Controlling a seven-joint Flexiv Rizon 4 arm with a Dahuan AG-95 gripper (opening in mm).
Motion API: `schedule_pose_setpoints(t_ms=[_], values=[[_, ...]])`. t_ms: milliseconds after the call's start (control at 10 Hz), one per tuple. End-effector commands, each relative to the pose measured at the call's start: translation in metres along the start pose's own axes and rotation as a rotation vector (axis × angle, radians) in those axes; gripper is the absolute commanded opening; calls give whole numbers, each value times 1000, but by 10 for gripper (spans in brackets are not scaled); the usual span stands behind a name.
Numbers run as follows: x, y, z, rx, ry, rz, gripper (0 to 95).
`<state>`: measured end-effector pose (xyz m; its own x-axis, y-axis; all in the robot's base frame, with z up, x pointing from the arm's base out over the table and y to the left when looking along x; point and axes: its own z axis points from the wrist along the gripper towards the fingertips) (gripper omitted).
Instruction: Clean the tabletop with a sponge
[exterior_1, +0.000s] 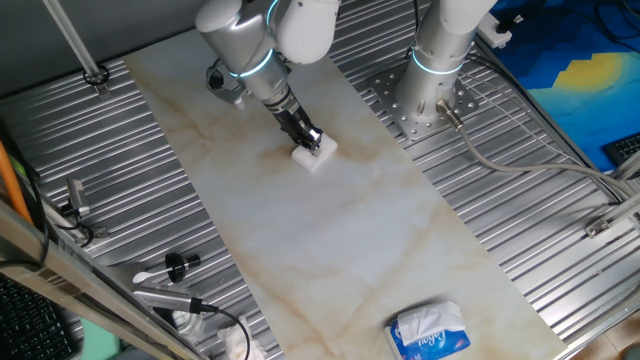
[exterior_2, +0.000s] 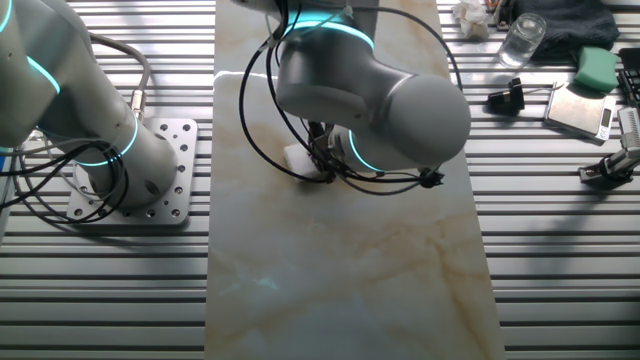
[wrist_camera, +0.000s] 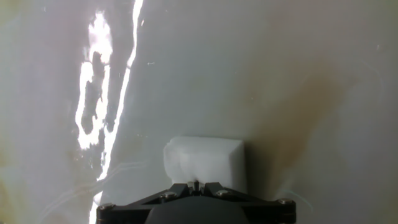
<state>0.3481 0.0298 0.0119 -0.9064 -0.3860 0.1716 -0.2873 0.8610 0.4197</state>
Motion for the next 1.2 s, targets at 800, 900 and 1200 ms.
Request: schedule_pose_setpoints(t_ms=[800, 900, 1200], values=[[-10, 35, 12, 3, 3, -2, 0], [-10, 39, 12, 5, 5, -3, 0], [-14, 61, 21, 7, 4, -4, 0]])
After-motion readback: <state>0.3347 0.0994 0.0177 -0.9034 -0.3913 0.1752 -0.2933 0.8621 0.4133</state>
